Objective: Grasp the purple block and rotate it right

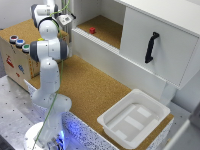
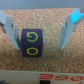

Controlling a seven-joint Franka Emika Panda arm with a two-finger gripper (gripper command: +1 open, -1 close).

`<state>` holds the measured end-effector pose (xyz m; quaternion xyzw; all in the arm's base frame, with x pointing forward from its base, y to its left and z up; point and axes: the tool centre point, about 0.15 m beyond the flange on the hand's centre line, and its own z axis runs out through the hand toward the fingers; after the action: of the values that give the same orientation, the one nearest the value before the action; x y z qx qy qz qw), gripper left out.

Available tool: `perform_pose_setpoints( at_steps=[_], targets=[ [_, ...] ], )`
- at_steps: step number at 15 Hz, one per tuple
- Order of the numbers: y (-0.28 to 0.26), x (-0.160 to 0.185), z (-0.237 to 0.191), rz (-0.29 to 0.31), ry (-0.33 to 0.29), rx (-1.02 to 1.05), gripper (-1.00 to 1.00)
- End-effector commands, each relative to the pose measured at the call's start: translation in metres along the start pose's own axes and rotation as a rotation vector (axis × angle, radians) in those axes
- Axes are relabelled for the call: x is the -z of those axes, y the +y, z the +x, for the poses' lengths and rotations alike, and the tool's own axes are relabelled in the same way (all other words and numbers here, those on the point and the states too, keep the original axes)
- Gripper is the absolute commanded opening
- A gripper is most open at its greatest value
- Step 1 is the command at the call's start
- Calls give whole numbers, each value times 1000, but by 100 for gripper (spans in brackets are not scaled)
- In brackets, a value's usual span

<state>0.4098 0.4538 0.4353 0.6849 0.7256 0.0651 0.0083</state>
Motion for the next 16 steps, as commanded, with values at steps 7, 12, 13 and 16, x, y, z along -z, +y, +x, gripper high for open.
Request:
perform_pose_setpoints(
  at_steps=[7,12,13,16],
  targets=[
    [-8,25,14,36,-84,-107,-100],
    [-19,49,25,27,-18,-507,-100],
    [-22,49,26,25,-4,-596,-100],
    [-29,46,25,-29,-18,-853,-100]
  ],
)
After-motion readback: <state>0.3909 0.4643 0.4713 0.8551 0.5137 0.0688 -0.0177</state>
